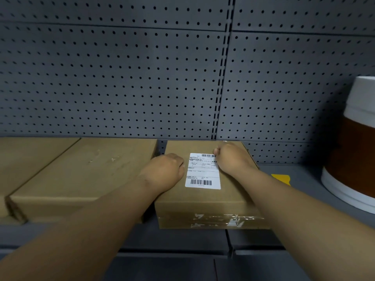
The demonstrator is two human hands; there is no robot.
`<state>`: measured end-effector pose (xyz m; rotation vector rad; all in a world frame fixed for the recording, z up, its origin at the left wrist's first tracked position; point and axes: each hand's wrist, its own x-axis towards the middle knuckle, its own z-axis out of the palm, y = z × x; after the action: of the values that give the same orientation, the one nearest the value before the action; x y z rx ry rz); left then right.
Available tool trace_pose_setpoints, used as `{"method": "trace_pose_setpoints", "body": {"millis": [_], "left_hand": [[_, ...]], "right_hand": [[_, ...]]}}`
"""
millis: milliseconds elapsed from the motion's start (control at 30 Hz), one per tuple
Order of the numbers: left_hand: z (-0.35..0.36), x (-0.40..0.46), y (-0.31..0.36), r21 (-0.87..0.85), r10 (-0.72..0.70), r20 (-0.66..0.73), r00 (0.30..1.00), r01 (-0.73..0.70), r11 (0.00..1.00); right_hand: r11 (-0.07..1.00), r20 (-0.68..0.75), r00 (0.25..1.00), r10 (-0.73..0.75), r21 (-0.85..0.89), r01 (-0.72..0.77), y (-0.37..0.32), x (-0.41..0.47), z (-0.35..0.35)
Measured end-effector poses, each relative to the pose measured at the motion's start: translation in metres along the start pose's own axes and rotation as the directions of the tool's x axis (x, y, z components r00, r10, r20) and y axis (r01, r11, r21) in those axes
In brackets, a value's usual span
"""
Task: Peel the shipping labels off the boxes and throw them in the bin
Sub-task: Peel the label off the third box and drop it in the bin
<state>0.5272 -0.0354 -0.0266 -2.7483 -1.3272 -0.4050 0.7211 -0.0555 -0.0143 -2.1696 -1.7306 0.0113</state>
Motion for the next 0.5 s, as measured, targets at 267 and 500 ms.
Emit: {"method": "trace_pose_setpoints", "body": {"millis": [267,500], "left_hand": [[-0.002,0.003,-0.001,0.069,0.013,0.039,0.999,-0.016,0.997],[-0.002,0.003,-0.001,0.125,0.02,0.036,0.999,-0.024,0.992]], "right_hand": [[0.974,0.17,0.96,-0.221,0.086,0.209,-0.031,0.019,0.001],[0.966,0.206,0.949,-0.239,0.146,0.212,-0.037,0.028,0.006]]}}
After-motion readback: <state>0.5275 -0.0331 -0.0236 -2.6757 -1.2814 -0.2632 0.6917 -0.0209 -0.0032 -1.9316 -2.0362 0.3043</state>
